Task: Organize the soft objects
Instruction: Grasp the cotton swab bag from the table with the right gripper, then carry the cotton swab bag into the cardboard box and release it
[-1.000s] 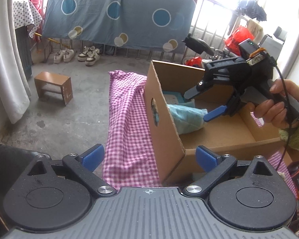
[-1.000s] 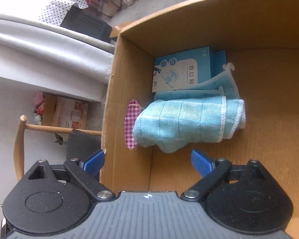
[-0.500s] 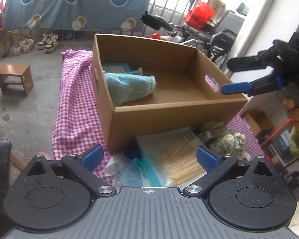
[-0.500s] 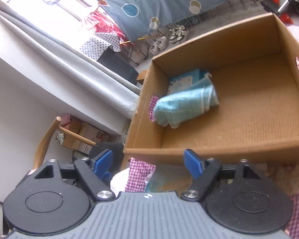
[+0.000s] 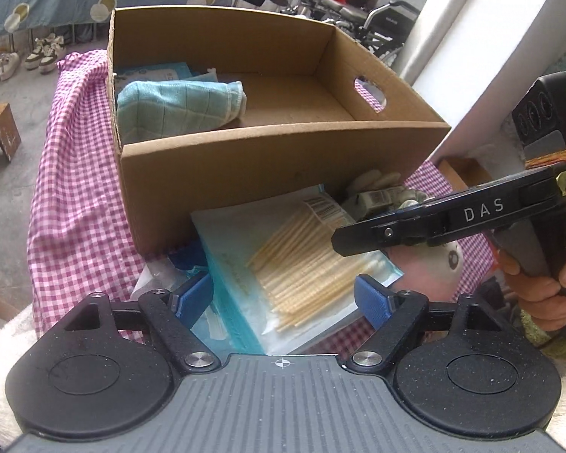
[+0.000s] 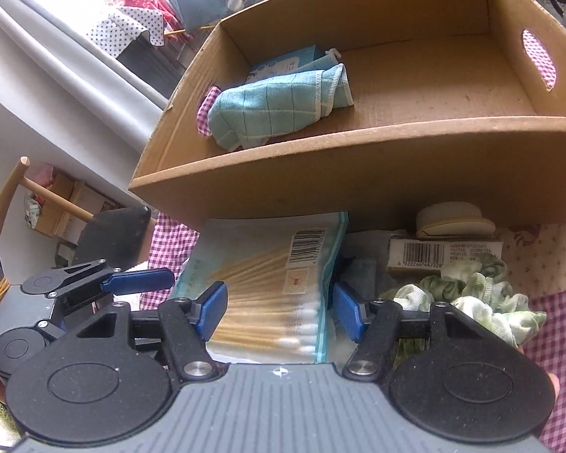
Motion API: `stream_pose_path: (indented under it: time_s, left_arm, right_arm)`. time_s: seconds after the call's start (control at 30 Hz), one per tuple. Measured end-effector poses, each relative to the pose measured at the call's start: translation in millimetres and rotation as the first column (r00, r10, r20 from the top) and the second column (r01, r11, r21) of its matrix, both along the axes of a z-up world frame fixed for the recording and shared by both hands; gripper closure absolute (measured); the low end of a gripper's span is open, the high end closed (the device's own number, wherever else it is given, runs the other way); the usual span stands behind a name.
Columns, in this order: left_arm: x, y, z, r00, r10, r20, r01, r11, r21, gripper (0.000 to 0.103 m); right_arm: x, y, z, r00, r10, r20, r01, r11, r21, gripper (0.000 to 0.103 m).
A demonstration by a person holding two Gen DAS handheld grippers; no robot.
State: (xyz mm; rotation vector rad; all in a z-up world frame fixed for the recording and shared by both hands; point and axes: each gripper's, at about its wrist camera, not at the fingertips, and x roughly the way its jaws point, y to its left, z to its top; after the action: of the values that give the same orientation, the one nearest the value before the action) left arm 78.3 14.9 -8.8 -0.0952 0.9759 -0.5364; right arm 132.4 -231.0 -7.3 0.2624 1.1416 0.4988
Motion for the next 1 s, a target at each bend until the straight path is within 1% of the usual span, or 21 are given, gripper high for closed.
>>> stream_pose_path:
  time_s: [0.1,0.27,0.37,0.43,0.67,0.7,0.77,0.87,1.0]
  left_arm:
    - [2.7,-3.2,-3.9,1.0,-0.012,-0.016,0.012,1.0,-0.007,0.021]
    - [4.4,-8.2,-7.1,1.0,-0.018,-0.01,0.018,1.0,0.017,0.02]
    - [4.7,-9.1,-6.8,1.0,-0.021,-0.007,0.021,1.0,0.018,0.02]
    - [4.5,-9.2,-5.4,1.0,-0.024,-0.003,0.024,1.0,0.012,0.02]
    - [-3.5,-9.3,3.6,0.999,-0.019,0.026,0.019,1.0,-0.001,0.02]
    - [-5.6,-9.2,6.0,0.999,-0.017,0.035,0.017,1.0,-0.003,0.02]
    - [-10.1,-9.2,12.5,0.998,-0.01,0.058,0.011,1.0,-0.007,0.02]
    - [-15.8,-9.2,24.5,0.996,-0.001,0.091,0.003,1.0,-0.017,0.02]
    - [-22.5,-8.7,45.3,0.989,0.012,0.147,-0.008,1.0,-0.027,0.02]
  right_arm:
    - [1.4,7.8,-3.3,1.0,0.009,0.011,-0.008,0.999,-0.047,0.038]
    - [4.0,18.7,-10.1,1.0,0.028,0.011,-0.027,0.996,-0.079,0.037]
    - [1.7,20.6,-8.6,0.999,0.032,0.03,-0.03,0.996,-0.086,0.037]
    - [-1.2,18.7,-5.6,0.999,0.027,0.045,-0.024,0.997,-0.072,0.038]
    - [-11.6,9.4,8.1,0.995,-0.006,0.095,0.009,0.999,-0.038,0.055]
    - [-13.0,8.4,10.8,0.995,-0.009,0.102,0.012,0.999,-0.03,0.057]
    - [-16.9,5.9,15.3,0.993,-0.018,0.116,0.019,1.0,-0.012,0.063]
    - [-21.9,1.2,25.5,0.989,-0.04,0.141,0.036,0.999,0.033,0.07]
    - [-26.9,-4.8,48.7,0.977,-0.062,0.204,0.042,0.994,0.101,0.073]
